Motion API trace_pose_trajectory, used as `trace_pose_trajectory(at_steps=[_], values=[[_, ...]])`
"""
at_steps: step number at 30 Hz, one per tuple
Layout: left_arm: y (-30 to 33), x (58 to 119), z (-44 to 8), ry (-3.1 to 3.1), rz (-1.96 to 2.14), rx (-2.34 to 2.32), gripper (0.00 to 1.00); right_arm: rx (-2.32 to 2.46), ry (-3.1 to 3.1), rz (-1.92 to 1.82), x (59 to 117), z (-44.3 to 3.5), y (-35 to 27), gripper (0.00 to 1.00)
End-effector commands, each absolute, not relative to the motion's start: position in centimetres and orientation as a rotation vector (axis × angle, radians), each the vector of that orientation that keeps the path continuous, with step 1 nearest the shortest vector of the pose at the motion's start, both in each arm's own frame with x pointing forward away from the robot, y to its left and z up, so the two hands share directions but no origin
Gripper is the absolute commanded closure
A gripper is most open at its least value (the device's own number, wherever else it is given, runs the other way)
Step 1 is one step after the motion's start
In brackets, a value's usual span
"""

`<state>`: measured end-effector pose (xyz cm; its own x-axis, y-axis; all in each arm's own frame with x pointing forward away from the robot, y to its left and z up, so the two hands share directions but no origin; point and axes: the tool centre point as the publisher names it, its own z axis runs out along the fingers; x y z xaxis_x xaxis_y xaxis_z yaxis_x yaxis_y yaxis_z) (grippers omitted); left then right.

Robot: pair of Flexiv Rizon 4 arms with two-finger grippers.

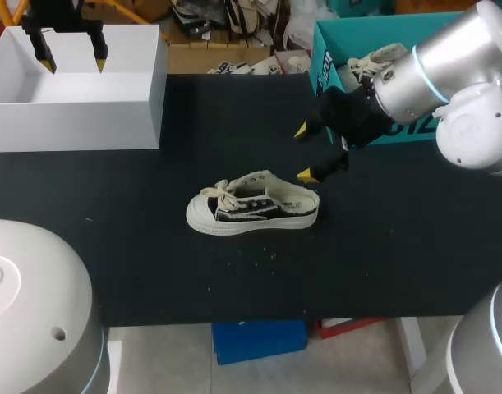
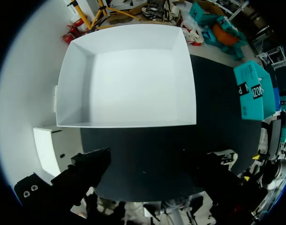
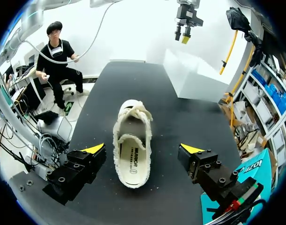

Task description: Take the shoe out of the shoebox, open the shoe tongue, remove and reinsert the insole, then place the shoe into the shoebox

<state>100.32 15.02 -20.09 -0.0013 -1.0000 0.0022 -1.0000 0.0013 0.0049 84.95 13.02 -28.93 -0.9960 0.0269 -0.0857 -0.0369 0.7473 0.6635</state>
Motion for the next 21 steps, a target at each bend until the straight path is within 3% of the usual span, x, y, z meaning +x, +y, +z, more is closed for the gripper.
trace_pose_trajectory(at_steps=[1,21], values=[[15.0,100.2,-20.0,-2.219,-0.005,2.218,0.0,-0.006,2.852,1.084,85.0,-29.0,13.1,0.0],[15.0,100.2,-20.0,-2.219,-0.005,2.218,0.0,-0.041,2.786,1.265,84.8,-35.3,11.2,0.0]])
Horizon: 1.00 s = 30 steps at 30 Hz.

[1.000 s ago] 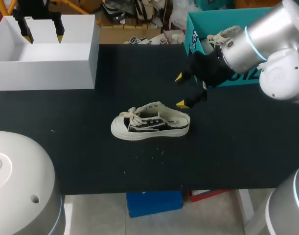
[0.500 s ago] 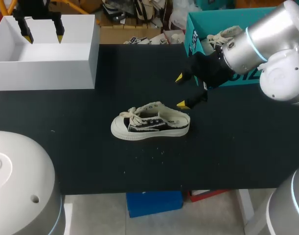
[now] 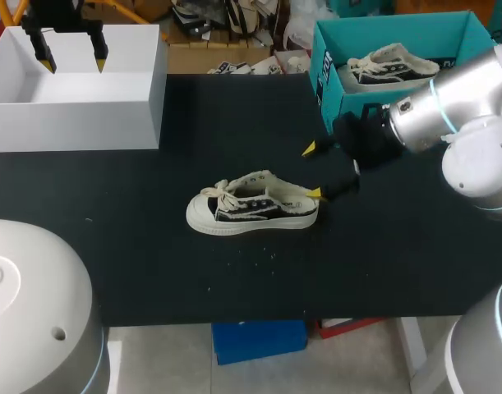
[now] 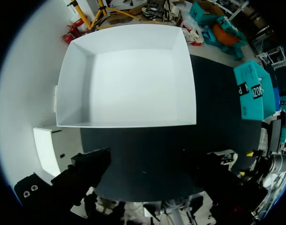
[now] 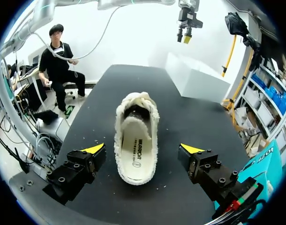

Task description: Take the shoe out of the shoebox, open the shoe tongue, remove and reinsert the insole, then place the shoe into the shoebox

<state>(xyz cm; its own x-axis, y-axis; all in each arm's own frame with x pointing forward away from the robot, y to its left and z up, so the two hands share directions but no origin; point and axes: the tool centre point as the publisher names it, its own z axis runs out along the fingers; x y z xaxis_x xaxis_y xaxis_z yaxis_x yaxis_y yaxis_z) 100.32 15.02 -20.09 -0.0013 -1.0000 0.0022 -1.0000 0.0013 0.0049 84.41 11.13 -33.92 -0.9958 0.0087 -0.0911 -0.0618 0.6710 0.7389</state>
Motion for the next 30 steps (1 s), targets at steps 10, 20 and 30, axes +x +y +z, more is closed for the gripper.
trace_pose_trajectory(at_steps=[10,20,30], values=[[15.0,100.2,-20.0,-2.219,-0.005,2.218,0.0,0.063,2.825,1.265,84.9,-39.2,10.3,0.0],[15.0,100.2,-20.0,-2.219,-0.005,2.218,0.0,0.115,2.815,1.299,84.2,-40.9,10.9,0.0],[15.0,100.2,-20.0,-2.219,-0.005,2.218,0.0,0.138,2.811,1.335,83.7,-41.8,12.2,0.0]])
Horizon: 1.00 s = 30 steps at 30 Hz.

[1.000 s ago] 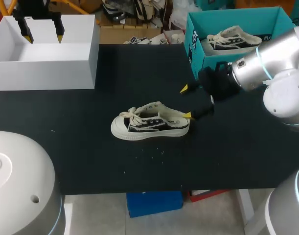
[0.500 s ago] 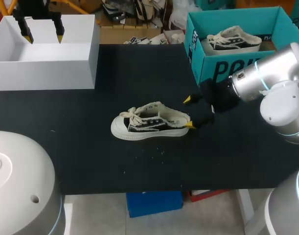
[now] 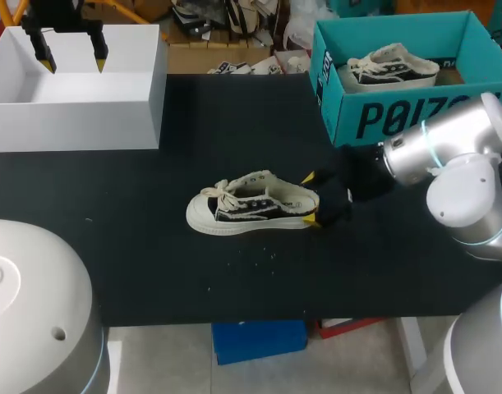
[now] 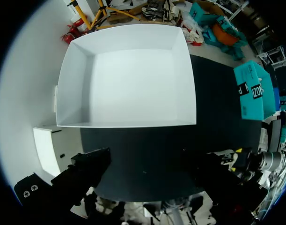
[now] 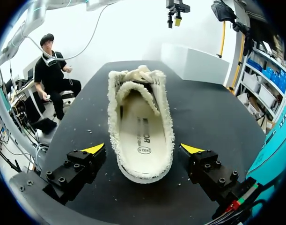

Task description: Take the shoe out of the shoebox, open the shoe tongue, remove and reinsert the insole, then place the shoe into the shoebox

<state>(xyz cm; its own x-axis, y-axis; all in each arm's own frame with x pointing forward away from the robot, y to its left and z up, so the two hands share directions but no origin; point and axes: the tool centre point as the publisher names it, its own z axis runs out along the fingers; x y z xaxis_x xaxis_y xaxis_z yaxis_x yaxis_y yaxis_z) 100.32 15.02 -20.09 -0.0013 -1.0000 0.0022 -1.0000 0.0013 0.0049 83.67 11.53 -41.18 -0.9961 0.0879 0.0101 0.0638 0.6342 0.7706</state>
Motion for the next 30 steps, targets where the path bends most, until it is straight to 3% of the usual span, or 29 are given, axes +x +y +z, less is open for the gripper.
trace_pose_trajectory(at_steps=[1,30], values=[[15.0,100.2,-20.0,-2.219,-0.005,2.218,0.0,0.14,2.81,1.338,83.7,-41.9,12.4,0.0],[15.0,100.2,-20.0,-2.219,-0.005,2.218,0.0,0.158,2.8,1.357,84.4,-43.0,12.4,0.0]])
